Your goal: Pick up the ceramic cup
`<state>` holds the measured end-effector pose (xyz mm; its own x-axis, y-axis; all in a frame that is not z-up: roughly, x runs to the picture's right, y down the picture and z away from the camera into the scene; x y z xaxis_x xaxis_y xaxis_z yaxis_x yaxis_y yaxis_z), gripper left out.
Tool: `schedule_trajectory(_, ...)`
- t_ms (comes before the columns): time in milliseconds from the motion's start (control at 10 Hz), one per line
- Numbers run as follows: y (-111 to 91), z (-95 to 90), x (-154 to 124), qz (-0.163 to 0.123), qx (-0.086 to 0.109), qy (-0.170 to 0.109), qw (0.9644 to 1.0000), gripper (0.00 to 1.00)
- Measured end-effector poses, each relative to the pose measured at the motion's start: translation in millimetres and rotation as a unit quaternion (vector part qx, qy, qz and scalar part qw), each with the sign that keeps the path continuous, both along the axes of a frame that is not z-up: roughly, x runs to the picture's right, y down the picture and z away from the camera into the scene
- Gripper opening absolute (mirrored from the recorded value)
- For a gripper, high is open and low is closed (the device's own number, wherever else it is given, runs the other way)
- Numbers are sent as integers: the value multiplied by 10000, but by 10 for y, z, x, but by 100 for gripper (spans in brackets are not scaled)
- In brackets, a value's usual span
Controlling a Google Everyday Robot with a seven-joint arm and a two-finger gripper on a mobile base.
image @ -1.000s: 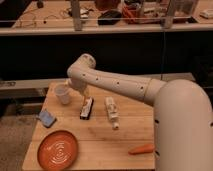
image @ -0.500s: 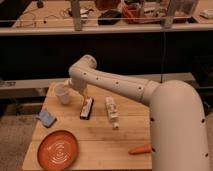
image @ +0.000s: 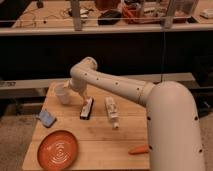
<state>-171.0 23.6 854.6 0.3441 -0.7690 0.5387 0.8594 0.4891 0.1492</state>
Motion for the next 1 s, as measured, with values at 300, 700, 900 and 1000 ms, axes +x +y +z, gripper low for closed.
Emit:
schedule_trajectory(300,41,56,-8,-9,-48,-125,9999,80)
schedule_trajectory(700,76,120,-22,-22,-95,-228,9997,80)
schedule_trajectory(900,91,151,-26,-25,-115,-265,9996,80)
schedule_trajectory(1000,94,171,-23,-21,-129,-292,9995,80)
